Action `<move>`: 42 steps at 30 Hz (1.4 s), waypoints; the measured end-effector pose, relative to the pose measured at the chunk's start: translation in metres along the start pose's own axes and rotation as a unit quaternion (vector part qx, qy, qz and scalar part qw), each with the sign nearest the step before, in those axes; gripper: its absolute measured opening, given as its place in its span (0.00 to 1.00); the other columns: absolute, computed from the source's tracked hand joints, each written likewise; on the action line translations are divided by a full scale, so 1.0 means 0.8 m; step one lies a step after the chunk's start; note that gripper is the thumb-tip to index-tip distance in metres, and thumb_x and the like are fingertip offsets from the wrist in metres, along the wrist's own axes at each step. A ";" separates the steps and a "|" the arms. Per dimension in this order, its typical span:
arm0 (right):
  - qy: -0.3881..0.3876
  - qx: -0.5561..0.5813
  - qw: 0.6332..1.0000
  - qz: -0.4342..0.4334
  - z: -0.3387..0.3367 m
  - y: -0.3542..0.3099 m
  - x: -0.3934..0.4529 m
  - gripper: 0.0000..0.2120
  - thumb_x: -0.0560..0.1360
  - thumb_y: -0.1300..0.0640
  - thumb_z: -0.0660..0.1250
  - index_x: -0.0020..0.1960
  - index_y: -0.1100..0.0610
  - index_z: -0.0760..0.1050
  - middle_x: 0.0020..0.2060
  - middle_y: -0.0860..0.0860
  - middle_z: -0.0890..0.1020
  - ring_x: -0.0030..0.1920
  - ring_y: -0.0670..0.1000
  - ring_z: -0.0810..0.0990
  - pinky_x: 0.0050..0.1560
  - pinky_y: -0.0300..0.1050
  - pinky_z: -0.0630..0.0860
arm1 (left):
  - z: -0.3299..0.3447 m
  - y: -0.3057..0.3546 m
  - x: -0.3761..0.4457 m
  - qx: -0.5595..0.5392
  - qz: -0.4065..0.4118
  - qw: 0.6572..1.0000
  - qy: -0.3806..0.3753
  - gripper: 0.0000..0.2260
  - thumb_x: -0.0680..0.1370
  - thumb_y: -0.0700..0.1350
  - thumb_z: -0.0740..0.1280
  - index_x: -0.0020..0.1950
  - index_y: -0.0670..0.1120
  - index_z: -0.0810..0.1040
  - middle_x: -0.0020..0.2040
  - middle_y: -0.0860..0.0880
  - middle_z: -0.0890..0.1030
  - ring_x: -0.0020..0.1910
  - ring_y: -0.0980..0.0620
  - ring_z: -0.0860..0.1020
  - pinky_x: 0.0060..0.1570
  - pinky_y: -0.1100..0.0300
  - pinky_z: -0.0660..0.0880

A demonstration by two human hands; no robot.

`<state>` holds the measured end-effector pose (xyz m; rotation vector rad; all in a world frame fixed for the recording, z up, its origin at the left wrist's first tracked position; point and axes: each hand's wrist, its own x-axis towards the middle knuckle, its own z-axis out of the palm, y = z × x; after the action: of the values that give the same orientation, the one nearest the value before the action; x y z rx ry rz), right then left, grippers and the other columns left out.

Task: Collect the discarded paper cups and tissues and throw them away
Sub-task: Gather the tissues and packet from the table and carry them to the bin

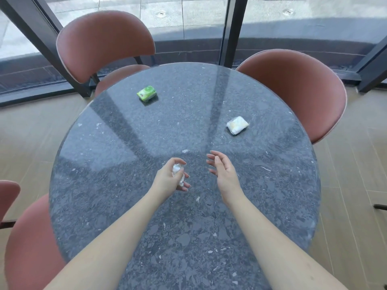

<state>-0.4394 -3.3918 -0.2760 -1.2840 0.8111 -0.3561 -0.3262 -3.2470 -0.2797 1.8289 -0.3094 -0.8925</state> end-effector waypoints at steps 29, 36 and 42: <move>0.123 0.016 0.991 -0.044 -0.253 -0.024 -0.199 0.10 0.85 0.56 0.58 0.62 0.50 0.76 0.57 0.49 0.82 0.53 0.48 0.83 0.56 0.44 0.78 | 0.254 0.057 -0.131 0.145 0.134 0.975 -0.101 0.26 0.83 0.59 0.58 0.27 0.50 0.62 0.24 0.55 0.63 0.24 0.55 0.60 0.28 0.59 0.59; 0.070 -0.010 0.996 -0.062 -0.417 -0.062 -0.214 0.10 0.85 0.55 0.58 0.61 0.47 0.75 0.61 0.47 0.80 0.55 0.46 0.81 0.57 0.45 0.77 | 0.411 0.076 -0.150 0.092 0.124 0.985 -0.077 0.10 0.84 0.49 0.60 0.50 0.60 0.80 0.26 0.55 0.69 0.25 0.54 0.66 0.27 0.59 0.65; 0.034 -0.008 0.997 -0.066 -0.510 -0.089 -0.212 0.11 0.85 0.58 0.57 0.64 0.51 0.74 0.62 0.49 0.78 0.55 0.48 0.79 0.53 0.38 0.76 | 0.494 0.099 -0.160 0.086 0.113 0.989 -0.031 0.13 0.82 0.43 0.59 0.49 0.58 0.81 0.31 0.51 0.76 0.26 0.56 0.75 0.30 0.61 0.77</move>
<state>-0.8290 -3.5892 -0.1780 -1.3511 0.7888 -0.5015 -0.6759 -3.4800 -0.2308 1.8795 -0.6371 -0.7840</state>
